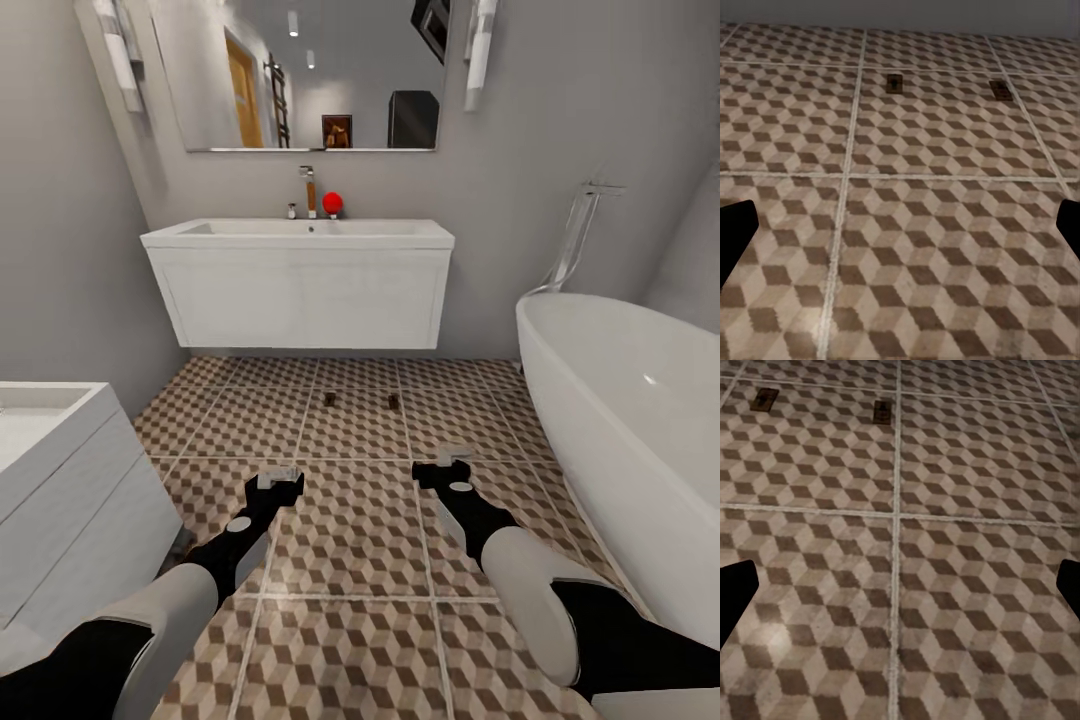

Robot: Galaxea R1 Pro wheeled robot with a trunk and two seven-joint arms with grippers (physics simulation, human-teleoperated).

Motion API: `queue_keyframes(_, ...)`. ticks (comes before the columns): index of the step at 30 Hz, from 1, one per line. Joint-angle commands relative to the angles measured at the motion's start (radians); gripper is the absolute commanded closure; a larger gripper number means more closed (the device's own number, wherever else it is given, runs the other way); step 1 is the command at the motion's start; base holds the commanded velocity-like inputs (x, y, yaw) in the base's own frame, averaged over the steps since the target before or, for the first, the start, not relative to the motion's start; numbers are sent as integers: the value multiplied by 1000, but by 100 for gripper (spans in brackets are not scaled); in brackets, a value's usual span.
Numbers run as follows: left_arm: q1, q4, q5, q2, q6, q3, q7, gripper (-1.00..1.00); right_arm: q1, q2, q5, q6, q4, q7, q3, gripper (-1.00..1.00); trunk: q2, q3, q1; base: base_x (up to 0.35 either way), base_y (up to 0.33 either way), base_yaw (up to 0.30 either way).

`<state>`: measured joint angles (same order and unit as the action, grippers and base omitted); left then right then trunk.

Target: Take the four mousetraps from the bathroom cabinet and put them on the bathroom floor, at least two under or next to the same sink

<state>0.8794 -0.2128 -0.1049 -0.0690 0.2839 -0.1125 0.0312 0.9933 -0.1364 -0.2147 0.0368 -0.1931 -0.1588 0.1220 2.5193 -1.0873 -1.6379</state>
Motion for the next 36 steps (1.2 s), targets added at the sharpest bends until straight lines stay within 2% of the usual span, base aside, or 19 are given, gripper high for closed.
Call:
queue_keyframes(1,1,2,-11,1,4,-9,3,-100,1,-1,-9,4,2,-2,8,-100,0,3,1,0,0,0)
queue_keyframes(14,1,12,-11,0,3,-9,2,-100,1,-2,-6,-2,6,-3,8,-100,-3,53,6,0,0,0)
queue_keyframes(28,1,35,-12,1,-1,-7,-1,-100,-3,-3,1,2,27,-6,10,-100,-3,53,6,0,0,0)
queue_keyframes(36,1,120,-15,1,-1,-7,-1,-100,-5,5,0,5,94,-6,10,-100,-3,53,6,0,0,0)
